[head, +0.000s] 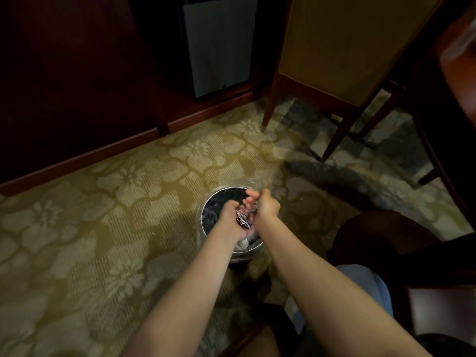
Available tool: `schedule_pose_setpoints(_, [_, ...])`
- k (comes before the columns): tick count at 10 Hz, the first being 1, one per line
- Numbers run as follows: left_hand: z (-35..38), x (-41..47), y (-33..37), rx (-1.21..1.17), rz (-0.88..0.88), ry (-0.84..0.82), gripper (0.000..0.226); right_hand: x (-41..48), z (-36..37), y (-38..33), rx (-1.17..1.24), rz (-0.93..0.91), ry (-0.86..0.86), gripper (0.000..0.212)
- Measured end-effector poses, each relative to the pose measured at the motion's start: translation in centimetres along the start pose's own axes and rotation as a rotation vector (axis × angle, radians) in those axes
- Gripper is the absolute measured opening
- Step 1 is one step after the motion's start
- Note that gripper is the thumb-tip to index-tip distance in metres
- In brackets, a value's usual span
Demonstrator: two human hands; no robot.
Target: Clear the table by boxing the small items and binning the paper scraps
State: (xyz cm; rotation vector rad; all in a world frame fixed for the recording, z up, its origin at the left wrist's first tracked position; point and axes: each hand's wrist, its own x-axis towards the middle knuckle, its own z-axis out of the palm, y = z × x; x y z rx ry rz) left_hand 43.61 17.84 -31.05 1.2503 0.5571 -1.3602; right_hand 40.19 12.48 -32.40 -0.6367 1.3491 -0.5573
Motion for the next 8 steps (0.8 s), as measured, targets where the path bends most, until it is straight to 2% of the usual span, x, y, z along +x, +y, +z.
schedule_pose_setpoints(1, [0.2, 0.8, 0.6, -0.011, -0.017, 0.053, 0.032, 1.5, -0.3, 0.6, -0.009, 0.086, -0.017, 0.054])
schedule_pose_setpoints(4, [1.1, 2.5, 0.7, -0.026, -0.012, 0.114, 0.048, 3.4, -1.0, 1.4, -0.056, 0.323, -0.045, 0.058])
schedule_pose_setpoints(5, [1.2, 3.2, 0.8, -0.035, -0.028, 0.112, 0.053, 4.1, -1.8, 1.2, 0.01, 0.365, -0.091, 0.06])
schedule_pose_setpoints(8, [1.5, 3.4, 1.0, -0.103, -0.02, 0.09, 0.043, 3.5, -2.4, 0.4, -0.011, 0.483, -0.182, 0.066])
